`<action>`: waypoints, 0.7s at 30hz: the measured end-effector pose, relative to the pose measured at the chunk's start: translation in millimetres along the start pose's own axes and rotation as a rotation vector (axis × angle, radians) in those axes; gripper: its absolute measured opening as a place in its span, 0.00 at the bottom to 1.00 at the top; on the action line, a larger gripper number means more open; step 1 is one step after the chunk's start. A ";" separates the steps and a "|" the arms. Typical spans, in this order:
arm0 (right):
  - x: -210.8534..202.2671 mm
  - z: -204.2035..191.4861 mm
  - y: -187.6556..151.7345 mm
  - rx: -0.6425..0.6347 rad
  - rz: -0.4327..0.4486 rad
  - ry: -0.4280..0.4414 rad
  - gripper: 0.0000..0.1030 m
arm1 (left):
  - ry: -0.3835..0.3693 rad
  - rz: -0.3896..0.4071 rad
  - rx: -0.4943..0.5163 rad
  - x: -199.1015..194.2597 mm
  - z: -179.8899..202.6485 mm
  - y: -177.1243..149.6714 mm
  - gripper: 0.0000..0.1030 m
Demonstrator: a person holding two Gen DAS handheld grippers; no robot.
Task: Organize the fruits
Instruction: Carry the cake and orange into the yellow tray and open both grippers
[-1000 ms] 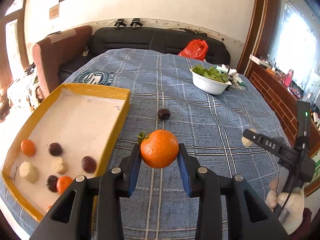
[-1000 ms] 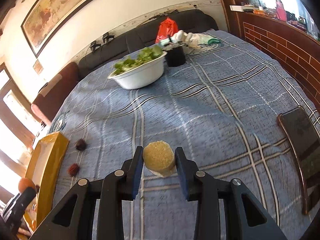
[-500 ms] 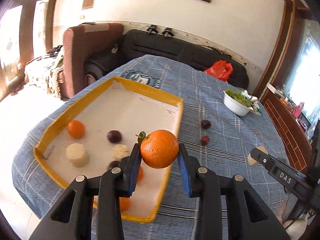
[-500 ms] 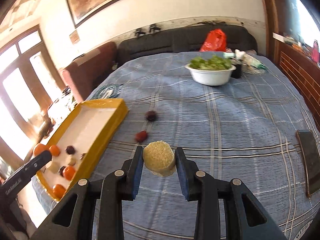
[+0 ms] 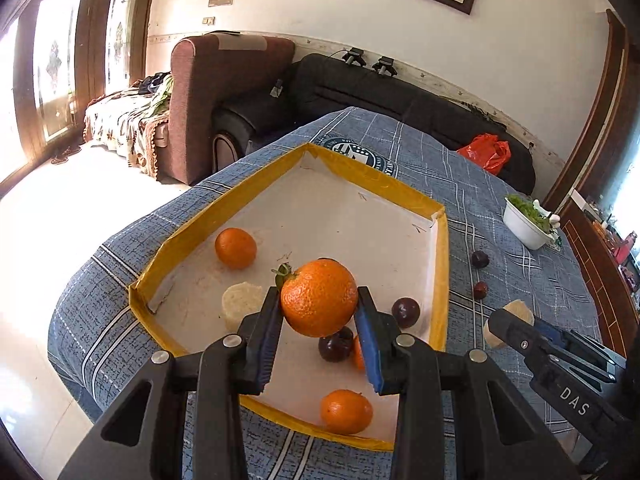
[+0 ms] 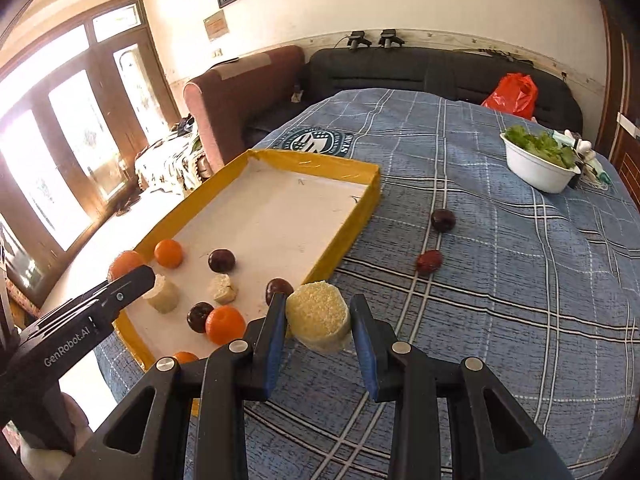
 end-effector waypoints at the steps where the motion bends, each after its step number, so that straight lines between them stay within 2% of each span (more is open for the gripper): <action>1: 3.4 -3.1 1.0 -0.007 -0.005 0.004 0.35 | 0.005 -0.004 -0.003 2.3 -1.9 0.0 0.34; 8: 25.0 -17.2 3.3 -0.045 -0.043 0.024 0.35 | 0.012 -0.019 -0.001 11.0 -4.7 0.9 0.34; 21: 33.7 -8.4 1.2 -0.019 -0.060 0.028 0.35 | 0.019 -0.034 0.026 16.8 6.6 -1.2 0.34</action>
Point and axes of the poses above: each gripper's, at about its wrist camera, not at the fingertips, and x roughly the way its jaws point, z to its right, y to its top, the point moved 2 cm from there along x, roughly the way its jaws point
